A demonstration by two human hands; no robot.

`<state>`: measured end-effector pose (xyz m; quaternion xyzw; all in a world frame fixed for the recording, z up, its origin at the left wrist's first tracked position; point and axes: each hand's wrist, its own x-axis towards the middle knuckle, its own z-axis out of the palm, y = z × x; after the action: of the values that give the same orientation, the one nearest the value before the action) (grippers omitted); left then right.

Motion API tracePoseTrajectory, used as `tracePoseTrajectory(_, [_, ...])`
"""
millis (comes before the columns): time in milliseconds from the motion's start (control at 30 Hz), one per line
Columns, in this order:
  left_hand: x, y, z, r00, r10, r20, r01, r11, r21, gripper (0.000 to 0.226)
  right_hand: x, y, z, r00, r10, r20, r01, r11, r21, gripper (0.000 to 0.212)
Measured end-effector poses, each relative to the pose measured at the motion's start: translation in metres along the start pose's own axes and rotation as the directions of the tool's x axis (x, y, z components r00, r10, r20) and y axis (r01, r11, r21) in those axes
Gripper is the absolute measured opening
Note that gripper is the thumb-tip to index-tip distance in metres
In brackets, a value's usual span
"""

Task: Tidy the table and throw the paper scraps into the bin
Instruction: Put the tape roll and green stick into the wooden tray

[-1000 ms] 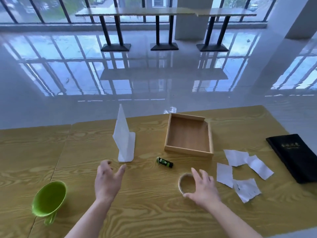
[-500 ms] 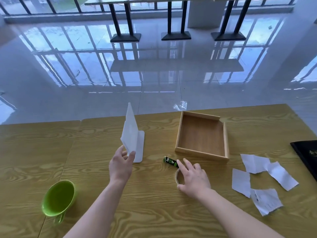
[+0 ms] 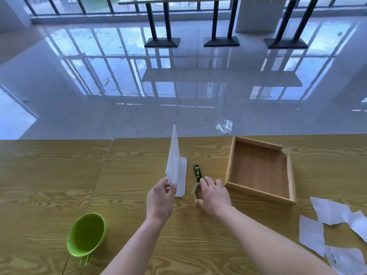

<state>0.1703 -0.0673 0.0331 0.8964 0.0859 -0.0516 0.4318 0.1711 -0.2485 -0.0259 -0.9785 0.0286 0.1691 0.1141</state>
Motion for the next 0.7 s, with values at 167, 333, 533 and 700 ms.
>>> tracePoseTrajectory(167, [0.003, -0.001, -0.002, 1.000, 0.007, 0.009, -0.007, 1.000, -0.027, 0.013, 0.004, -0.004, -0.003, 0.999, -0.011, -0.031, 0.018, 0.976, 0.218, 0.076])
tracePoseTrajectory(333, [0.007, -0.006, -0.001, 0.999, -0.001, 0.046, 0.005, 0.997, -0.077, 0.007, -0.031, 0.046, -0.027, 0.948, 0.014, -0.317, 0.102, 0.933, 0.345, 0.058])
tracePoseTrajectory(533, [0.010, -0.005, 0.004, 1.000, -0.008, 0.023, 0.010, 0.996, -0.088, 0.023, -0.042, 0.137, -0.055, 0.843, 0.375, -0.386, -0.234, 0.901, 0.365, 0.046])
tracePoseTrajectory(700, [0.013, -0.002, 0.012, 0.999, -0.025, 0.020, 0.026, 0.997, -0.074, 0.021, -0.026, 0.181, -0.061, 0.707, 0.653, -0.271, -0.548, 0.748, 0.375, 0.058])
